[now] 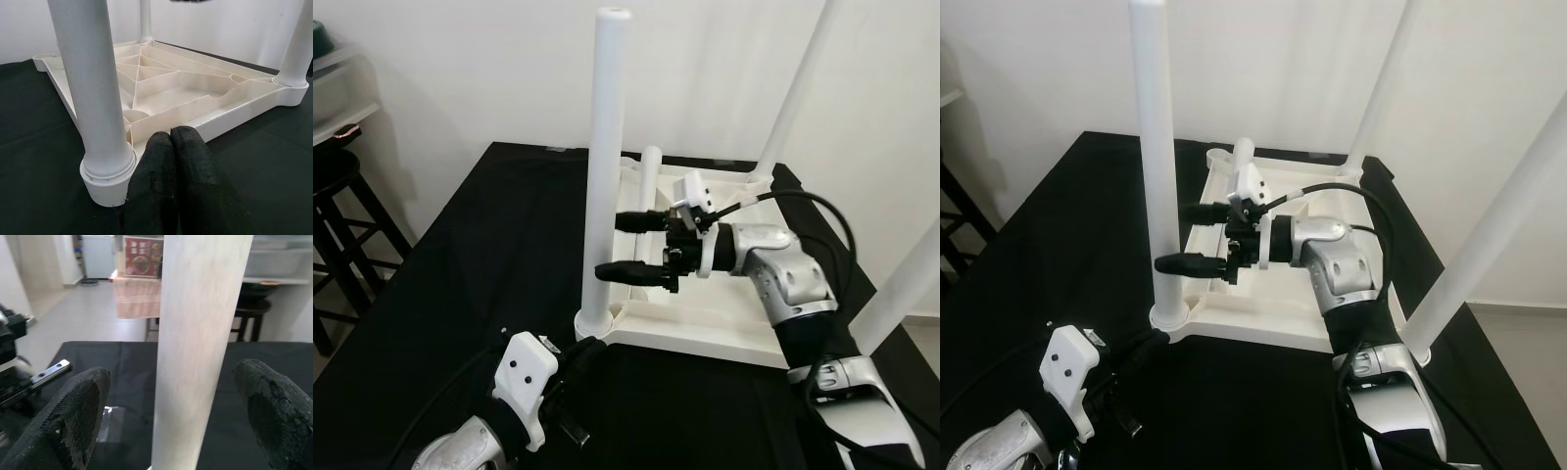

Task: Building children table

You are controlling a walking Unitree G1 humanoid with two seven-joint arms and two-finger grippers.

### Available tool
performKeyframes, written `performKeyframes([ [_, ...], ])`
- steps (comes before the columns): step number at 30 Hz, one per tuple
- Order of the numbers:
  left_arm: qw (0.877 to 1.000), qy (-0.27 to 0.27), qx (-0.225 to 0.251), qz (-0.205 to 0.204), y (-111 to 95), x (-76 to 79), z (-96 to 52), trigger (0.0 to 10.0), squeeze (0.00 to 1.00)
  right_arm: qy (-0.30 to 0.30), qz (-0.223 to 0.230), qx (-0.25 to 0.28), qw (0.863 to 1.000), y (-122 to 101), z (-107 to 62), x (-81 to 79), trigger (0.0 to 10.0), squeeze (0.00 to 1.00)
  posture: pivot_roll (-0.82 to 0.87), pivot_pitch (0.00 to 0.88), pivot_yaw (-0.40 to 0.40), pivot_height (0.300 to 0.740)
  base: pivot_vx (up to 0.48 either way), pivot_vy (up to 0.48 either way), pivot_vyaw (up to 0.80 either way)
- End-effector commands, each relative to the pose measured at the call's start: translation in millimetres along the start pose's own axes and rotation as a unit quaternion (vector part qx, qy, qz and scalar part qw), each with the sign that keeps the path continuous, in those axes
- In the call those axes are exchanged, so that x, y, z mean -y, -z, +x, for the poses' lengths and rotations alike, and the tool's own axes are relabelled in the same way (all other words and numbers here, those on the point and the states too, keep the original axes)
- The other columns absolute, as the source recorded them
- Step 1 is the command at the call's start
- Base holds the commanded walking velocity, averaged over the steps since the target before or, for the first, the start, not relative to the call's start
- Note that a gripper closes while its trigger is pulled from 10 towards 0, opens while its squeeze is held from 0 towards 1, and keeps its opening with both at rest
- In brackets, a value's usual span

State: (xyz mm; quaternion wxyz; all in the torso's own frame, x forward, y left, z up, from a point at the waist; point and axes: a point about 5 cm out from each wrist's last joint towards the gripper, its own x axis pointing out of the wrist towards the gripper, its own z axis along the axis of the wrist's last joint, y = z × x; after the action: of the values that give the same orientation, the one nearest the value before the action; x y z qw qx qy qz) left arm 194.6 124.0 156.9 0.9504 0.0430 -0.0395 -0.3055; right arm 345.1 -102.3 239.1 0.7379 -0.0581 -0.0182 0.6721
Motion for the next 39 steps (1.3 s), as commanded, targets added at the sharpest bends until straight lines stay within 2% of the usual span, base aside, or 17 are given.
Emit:
performKeyframes([
  [1, 1.0, 0.003, -0.008, -0.004, 2, 2.8, -0.3, 10.0, 0.0, -0.03, 0.001, 0.009, 1.0, 0, 6.4, -0.7, 10.0, 0.0, 0.11, 0.058, -0.092, 0.74, 0.0, 0.0, 0.0],
  [3, 1.0, 0.003, -0.008, -0.004, 2, 2.8, -0.2, 10.0, 0.0, -0.039, 0.007, 0.011, 0.999, 1, 7.8, -0.7, 10.0, 0.0, 0.12, 0.058, -0.093, 0.74, 0.0, 0.0, 0.0],
  [4, 1.0, 0.003, -0.008, -0.004, 2, 2.8, -0.1, 10.0, 0.0, -0.045, 0.015, 0.017, 0.999, 2, 9.1, -0.5, 4.2, 0.0, 0.12, 0.058, -0.095, 0.74, 0.0, 0.0, 0.0],
  [5, 1.0, 0.003, -0.008, -0.004, 2, 2.8, 0.0, 10.0, 0.0, -0.048, 0.018, 0.02, 0.999, 3, 9.8, 0.5, 0.0, 0.0, 0.12, 0.058, -0.095, 0.74, 0.0, 0.0, 0.0],
  [12, 1.0, 0.003, -0.008, -0.004, 1, 2.6, 0.6, 10.0, 0.0, -0.049, 0.022, 0.02, 0.998, 7, 9.9, 4.0, 0.0, 0.0, 0.12, 0.06, -0.096, 0.74, 0.0, 0.0, 0.0],
  [18, 1.0, 0.003, -0.007, -0.004, 1, 2.7, 1.3, 10.0, 0.0, -0.004, 0.012, 0.007, 1.0, 15, 12.7, 9.5, 0.0, 0.0, 0.11, 0.061, -0.101, 0.74, 0.0, 0.0, 0.0],
  [24, 1.0, 0.0, -0.005, -0.003, 0, 3.3, 1.5, 10.0, 0.0, 0.096, 0.01, -0.049, 0.994, 39, 5.3, -2.5, 0.0, 0.0, 0.11, 0.076, -0.112, 0.74, 0.0, 0.0, 0.0],
  [25, 1.0, 0.0, -0.005, -0.002, 0, 2.5, 1.0, 10.0, 0.0, 0.142, 0.034, -0.075, 0.986, 50, 1.5, -11.9, 0.0, 0.0, 0.1, 0.084, -0.11, 0.74, 0.0, 0.0, 0.0],
  [26, 1.0, -0.001, -0.005, -0.001, -1, 1.3, 0.3, 10.0, 0.0, 0.231, 0.056, -0.115, 0.965, 67, -3.2, -28.6, 0.0, 0.0, 0.09, 0.087, -0.106, 0.74, 0.0, 0.0, 0.0],
  [27, 1.0, -0.001, -0.005, -0.001, -1, 1.3, 0.3, 10.0, 0.0, 0.231, 0.056, -0.115, 0.965, 67, -3.2, -28.6, 0.0, 0.0, 0.09, 0.087, -0.106, 0.74, 0.0, 0.0, 0.0],
  [28, 1.0, -0.001, -0.006, 0.0, -1, -0.1, -0.6, 10.0, 0.0, 0.304, 0.061, -0.145, 0.94, 77, -9.6, -45.5, 0.0, 0.0, 0.08, 0.092, -0.101, 0.74, 0.0, 0.0, 0.0],
  [30, 1.0, -0.001, -0.006, 0.0, -1, -0.1, -0.6, 10.0, 0.0, 0.304, 0.061, -0.145, 0.94, 77, -9.6, -45.5, 0.0, 0.0, 0.08, 0.092, -0.101, 0.74, 0.0, 0.0, 0.0],
  [32, 1.0, -0.002, -0.009, 0.002, -1, -2.7, -2.0, 10.0, 0.0, 0.371, 0.077, -0.168, 0.91, 89, -16.9, -83.1, 0.0, 0.0, 0.07, 0.092, -0.091, 0.74, 0.0, 0.0, 0.0],
  [35, 1.0, -0.002, -0.012, 0.004, 0, -4.0, -2.6, 10.0, 0.0, 0.384, 0.083, -0.168, 0.904, 90, -19.0, -94.4, 0.0, 0.0, 0.07, 0.086, -0.086, 0.74, 0.0, 0.0, 0.0],
  [36, 1.0, -0.001, -0.015, 0.005, 1, -5.0, -2.9, 10.0, 0.0, 0.408, 0.081, -0.167, 0.894, 89, -23.9, -97.3, 0.0, 0.0, 0.07, 0.081, -0.084, 0.74, 0.0, 0.0, 0.0],
  [37, 1.0, -0.001, -0.017, 0.006, 2, -5.9, -3.1, 10.0, 0.0, 0.434, 0.078, -0.164, 0.882, 87, -28.7, -93.6, 0.0, 0.0, 0.07, 0.077, -0.084, 0.74, 0.0, 0.0, 0.0],
  [39, 1.0, 0.0, -0.019, 0.007, 2, -6.6, -3.1, 10.0, 0.0, 0.449, 0.072, -0.161, 0.876, 85, -30.4, -88.9, 0.0, 0.0, 0.07, 0.074, -0.085, 0.74, 0.0, 0.0, 0.0],
])
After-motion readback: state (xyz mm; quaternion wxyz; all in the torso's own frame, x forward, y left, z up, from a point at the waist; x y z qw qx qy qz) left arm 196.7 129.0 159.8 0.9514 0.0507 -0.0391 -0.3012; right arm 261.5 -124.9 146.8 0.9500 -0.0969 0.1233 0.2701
